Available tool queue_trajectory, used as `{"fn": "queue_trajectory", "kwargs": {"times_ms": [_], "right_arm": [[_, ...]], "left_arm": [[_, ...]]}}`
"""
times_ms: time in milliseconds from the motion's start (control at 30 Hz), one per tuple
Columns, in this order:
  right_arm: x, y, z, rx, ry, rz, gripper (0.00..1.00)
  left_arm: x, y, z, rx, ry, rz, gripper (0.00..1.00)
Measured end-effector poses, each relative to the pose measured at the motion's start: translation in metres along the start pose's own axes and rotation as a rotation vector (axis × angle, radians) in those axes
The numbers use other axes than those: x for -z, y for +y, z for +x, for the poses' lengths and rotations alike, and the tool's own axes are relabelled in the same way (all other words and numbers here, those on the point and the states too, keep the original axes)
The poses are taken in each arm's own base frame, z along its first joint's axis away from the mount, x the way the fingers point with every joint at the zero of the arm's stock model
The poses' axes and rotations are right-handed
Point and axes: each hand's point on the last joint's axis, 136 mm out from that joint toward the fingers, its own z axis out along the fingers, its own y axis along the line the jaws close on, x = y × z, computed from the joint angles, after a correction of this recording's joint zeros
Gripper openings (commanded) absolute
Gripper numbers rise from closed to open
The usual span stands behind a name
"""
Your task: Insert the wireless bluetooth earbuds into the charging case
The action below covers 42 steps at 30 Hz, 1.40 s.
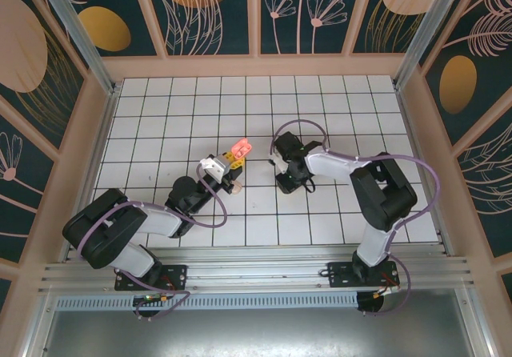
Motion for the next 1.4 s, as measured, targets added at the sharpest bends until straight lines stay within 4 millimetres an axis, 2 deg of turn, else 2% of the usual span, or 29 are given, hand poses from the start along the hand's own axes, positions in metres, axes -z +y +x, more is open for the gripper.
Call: {"fn": "queue_trajectory", "kwargs": {"times_ms": [100,167,300,367,533,667,933,1167,1400], "right_arm": [[0.017,-0.003,-0.011,-0.038,-0.092,0.003,0.25],[0.036,-0.005,-0.022,-0.063,-0.182,0.002,0.24],[0.082,-0.005,-0.051,-0.1,-0.399,-0.006,0.24],[0.112,-0.003,-0.067,-0.105,-0.535,-0.017,0.24],[0.174,0.005,-0.092,-0.094,-0.804,-0.065,0.23],[0.208,0.015,-0.106,-0.056,-0.954,-0.108,0.23],[0.224,0.043,-0.118,0.034,-1.056,-0.208,0.23],[0.213,0.059,-0.125,0.079,-1.05,-0.274,0.23],[0.205,0.063,-0.126,0.09,-1.034,-0.297,0.23]], "left_arm": [[-0.001,0.0,0.002,0.004,0.006,0.002,0.07],[-0.003,-0.001,0.002,0.011,0.007,0.008,0.06],[-0.008,-0.005,0.001,0.029,0.004,0.033,0.06],[-0.01,-0.008,0.002,0.042,0.004,0.048,0.06],[-0.015,-0.013,-0.001,0.06,-0.004,0.08,0.06],[-0.018,-0.016,-0.004,0.074,-0.012,0.102,0.06],[-0.024,-0.021,-0.01,0.128,-0.022,0.134,0.06],[-0.026,-0.021,-0.01,0.154,-0.015,0.137,0.06],[-0.026,-0.021,-0.01,0.166,-0.014,0.137,0.06]]}}
